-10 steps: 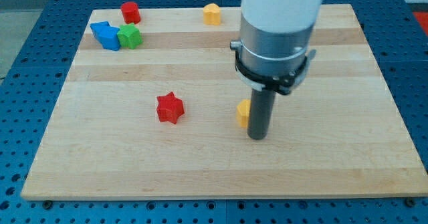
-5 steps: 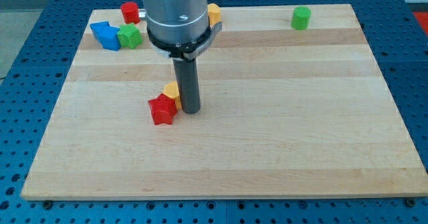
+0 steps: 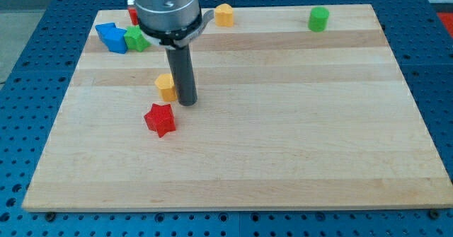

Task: Move the yellow hexagon to the center left

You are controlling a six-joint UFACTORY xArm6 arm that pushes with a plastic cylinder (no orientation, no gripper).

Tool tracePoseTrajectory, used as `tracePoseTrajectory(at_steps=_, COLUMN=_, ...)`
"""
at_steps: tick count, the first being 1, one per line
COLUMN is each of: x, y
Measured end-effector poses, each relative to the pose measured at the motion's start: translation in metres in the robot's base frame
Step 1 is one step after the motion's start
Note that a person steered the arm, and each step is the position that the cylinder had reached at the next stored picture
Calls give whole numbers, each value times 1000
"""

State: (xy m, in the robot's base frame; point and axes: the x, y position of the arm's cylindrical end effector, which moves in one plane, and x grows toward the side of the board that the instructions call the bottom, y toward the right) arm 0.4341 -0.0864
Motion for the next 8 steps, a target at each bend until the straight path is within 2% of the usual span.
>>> tracePoseTrajectory(at_steps=1, x=-22, y=-54)
tracePoseTrajectory(at_steps=2, x=-23, y=-101)
tracePoseTrajectory(at_steps=3, x=-23, y=-93)
tracePoseTrajectory(at_steps=4, x=-40, y=-41)
tracePoseTrajectory(at_steps=5, x=-69, y=-38)
tracePoseTrajectory(at_steps=8, x=-68, y=-100)
